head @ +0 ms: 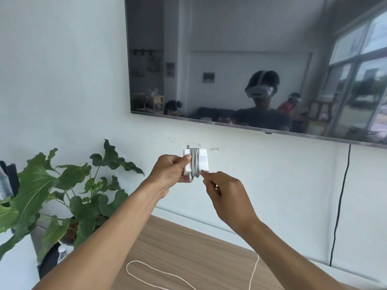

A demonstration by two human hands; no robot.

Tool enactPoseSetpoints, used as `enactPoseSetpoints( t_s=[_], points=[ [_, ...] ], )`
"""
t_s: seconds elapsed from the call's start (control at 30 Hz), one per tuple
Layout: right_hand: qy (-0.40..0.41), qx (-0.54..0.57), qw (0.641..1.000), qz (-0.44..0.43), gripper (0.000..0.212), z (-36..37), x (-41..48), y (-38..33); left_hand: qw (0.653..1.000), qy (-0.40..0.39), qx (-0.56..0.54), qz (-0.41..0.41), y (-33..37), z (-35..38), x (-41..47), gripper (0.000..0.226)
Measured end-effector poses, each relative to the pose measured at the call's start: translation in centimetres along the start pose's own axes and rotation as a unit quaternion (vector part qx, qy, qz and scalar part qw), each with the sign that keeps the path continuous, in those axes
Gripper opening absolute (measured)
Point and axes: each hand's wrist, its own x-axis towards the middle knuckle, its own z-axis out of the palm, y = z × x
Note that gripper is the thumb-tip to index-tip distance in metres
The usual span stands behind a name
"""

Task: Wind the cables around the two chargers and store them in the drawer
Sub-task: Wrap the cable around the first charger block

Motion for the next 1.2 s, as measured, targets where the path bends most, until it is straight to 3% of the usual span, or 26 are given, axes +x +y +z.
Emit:
enactPoseSetpoints(
  t_s=[0.2,0.37,0.57,0.77,0.97,1.07,1.2],
  points=[
    [-0.020,0.147,0.983,0.111,0.014,0.6,-0.9,0.9,0.999,-0.034,-0.035,0.003,0.5,0.1,-0.7,0.031],
    [-0.036,0.191,0.972,0.131,0.010,0.1,0.2,1.3,0.996,-0.077,-0.041,0.018,0.6,-0.1,-1.0,0.029],
    [-0.068,0.116,0.983,0.121,0.041,-0.9,1.7,2.2,0.988,-0.147,-0.013,0.034,0.1,-1.0,-1.5,0.043],
    [-0.157,0.056,0.974,0.152,0.035,-2.8,5.0,1.8,0.979,-0.192,0.047,0.040,-0.2,-2.1,-1.8,0.032],
    [-0.251,0.075,0.935,0.240,0.019,-4.5,7.5,0.4,0.971,-0.176,0.140,0.077,-0.8,-2.4,-1.8,0.029],
    [-0.226,0.083,0.935,0.260,0.030,-4.5,7.8,-0.4,0.971,-0.142,0.169,0.089,-0.6,-2.2,-1.8,0.027],
    [-0.190,0.090,0.939,0.271,0.030,-4.4,8.0,-1.1,0.974,-0.100,0.180,0.092,-0.6,-2.0,-1.5,0.022]
  ],
)
